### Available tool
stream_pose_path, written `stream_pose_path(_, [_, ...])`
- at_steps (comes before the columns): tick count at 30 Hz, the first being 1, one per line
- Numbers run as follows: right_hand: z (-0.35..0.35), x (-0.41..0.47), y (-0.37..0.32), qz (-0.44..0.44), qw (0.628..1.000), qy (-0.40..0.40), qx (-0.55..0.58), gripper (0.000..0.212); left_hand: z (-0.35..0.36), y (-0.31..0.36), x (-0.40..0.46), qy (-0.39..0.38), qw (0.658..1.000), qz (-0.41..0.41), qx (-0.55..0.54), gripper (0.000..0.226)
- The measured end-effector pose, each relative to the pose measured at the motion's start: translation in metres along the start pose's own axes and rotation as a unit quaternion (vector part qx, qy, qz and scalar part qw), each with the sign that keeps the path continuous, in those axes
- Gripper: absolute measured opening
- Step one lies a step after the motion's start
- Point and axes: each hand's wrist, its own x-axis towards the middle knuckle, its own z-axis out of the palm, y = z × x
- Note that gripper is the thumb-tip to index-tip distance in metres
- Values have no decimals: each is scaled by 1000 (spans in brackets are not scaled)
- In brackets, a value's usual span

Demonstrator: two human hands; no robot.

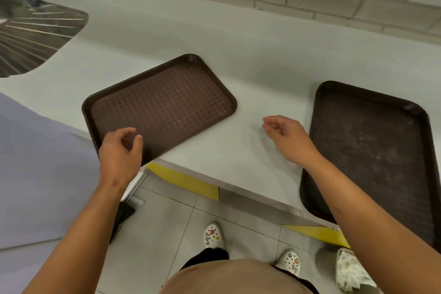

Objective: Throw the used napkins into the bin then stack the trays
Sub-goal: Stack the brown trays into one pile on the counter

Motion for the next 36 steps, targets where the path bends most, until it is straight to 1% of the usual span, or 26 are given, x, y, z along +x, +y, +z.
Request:
stream_pose_path(5, [43, 45, -14, 22, 999, -7, -23, 36, -20, -51, 30, 19, 999, -28, 34, 42])
stream_pose_path(10, [66, 82, -26, 32, 997, 44, -55, 50, -22, -74, 35, 4, 993, -113, -14, 63])
stream_pose_path(13, [72, 100, -36, 30, 995, 42, -80, 51, -21, -77, 34, -4, 986, -154, -58, 71])
stream_pose_path(15, [77, 110, -40, 23, 993, 43, -106, 47, -19, -78, 34, -17, 980, -179, -80, 74])
stream_pose_path(17, [84, 117, -42, 10, 989, 49, -139, 40, -15, -78, 35, -33, 973, -198, -111, 70])
stream_pose_path(19, [92, 122, -43, 4, 984, 60, -167, 37, -10, -81, 38, -39, 970, -205, -129, 60])
stream_pose_path(21, [97, 123, -44, 2, 978, 76, -194, 37, -4, -84, 42, -37, 968, -210, -136, 51])
stream_pose_path(24, [99, 121, -43, 1, 972, 91, -218, 34, 1, -85, 44, -25, 962, -227, -152, 44])
stream_pose_path(29, [97, 117, -40, 18, 974, 96, -203, 27, 5, -85, 39, 2, 965, -214, -151, 38])
stream_pose_path(36, [86, 104, -33, 23, 988, 83, -128, 23, 7, -86, 19, 6, 968, -202, -146, 37])
